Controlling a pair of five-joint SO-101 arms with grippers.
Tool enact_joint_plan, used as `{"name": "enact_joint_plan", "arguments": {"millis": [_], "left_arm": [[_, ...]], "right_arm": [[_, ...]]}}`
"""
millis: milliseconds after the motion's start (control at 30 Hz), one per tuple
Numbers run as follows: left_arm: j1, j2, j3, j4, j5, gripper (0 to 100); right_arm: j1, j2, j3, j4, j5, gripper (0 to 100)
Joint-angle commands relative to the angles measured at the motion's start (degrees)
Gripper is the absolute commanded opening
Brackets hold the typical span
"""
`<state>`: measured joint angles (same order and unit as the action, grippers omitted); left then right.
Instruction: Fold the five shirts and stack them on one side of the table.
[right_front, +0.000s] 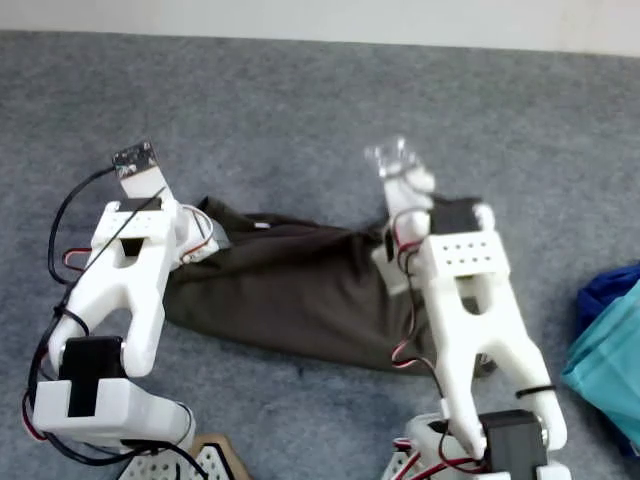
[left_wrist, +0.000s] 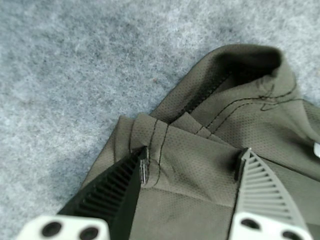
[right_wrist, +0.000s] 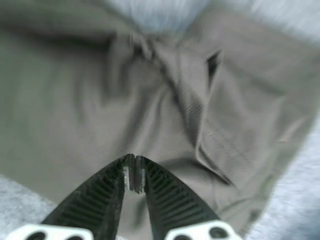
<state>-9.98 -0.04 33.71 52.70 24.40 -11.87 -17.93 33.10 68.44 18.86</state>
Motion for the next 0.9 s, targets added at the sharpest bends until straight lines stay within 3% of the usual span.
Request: {"name": "enact_joint_plan", "arguments": {"millis": [0,200,433,600,867], "left_arm": [[0.84,-0.22,-2.15,0.00,0.26,29],[0.84,-0.22,-2.24,0.00,0.26,29],[0.84,-0.22,-2.24,0.00,0.26,29],[0.84,-0.22,-2.24,0.00,0.26,29],[0.92,-0.13,-2.24,0.00,0.26,29]], "right_arm": [[0.13,1.71,1.98,-5.49,-0.70,0.9],[0.92,9.27,1.89,-11.12,-2.73,0.9],[8.04,14.46,-0.75,-17.01,-2.73,0.9],[12.18,18.77,-5.23,-19.65,-2.64,0.9],[12.97,23.69,-16.92,-20.62,-2.64,0.9]]}}
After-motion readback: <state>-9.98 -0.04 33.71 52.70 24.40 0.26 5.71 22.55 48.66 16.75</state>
